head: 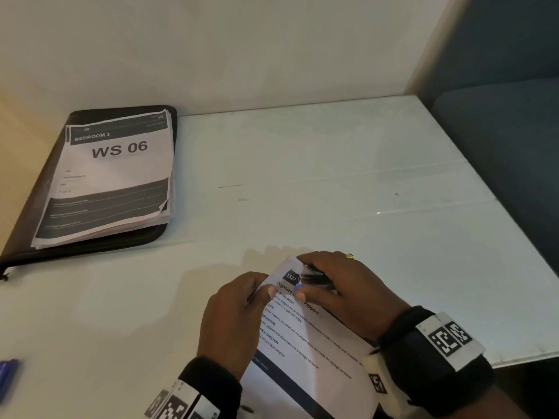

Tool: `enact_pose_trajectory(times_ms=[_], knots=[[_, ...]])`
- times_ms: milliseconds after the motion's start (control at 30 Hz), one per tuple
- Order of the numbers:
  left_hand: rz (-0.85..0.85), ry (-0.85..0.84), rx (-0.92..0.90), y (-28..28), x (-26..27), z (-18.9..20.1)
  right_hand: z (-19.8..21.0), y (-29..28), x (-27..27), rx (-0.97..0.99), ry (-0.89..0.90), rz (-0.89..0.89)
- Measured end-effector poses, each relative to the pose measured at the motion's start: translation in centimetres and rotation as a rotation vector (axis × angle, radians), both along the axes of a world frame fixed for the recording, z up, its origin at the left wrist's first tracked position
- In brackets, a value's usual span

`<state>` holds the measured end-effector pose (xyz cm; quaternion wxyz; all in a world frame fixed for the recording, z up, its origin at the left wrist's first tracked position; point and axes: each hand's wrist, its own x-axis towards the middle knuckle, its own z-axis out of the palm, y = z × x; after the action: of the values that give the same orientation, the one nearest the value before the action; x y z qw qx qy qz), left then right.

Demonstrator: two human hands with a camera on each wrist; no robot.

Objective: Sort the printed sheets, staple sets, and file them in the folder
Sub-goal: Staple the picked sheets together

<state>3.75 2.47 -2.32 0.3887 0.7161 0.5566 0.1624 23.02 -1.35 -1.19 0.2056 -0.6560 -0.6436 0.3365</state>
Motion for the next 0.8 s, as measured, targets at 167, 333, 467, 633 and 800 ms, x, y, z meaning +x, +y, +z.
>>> enact_pose_trajectory(times_ms=[167, 333, 467, 633, 800], knots=[[-0.024, -0.017, 0.01, -0.1, 0.1, -0.1, 0.1, 0.1, -0.4, 0.011, 0.014, 0.014], [-0.03, -0.014, 0.024, -0.2, 0.2, -0.3, 0.1, 0.1, -0.3, 0.016, 0.025, 0.027], [-0.062, -0.006, 0.041, -0.4, 0.2, -0.4, 0.2, 0.1, -0.3, 0.014, 0.05, -0.006], [-0.089, 0.007, 0.049, -0.3, 0.2, -0.5, 0.4, 0.2, 0.1, 0.015, 0.098, -0.03], [-0.106, 0.014, 0.063, -0.4, 0.2, -0.3, 1.0, 0.1, 0.8, 0.019, 0.099, 0.023]])
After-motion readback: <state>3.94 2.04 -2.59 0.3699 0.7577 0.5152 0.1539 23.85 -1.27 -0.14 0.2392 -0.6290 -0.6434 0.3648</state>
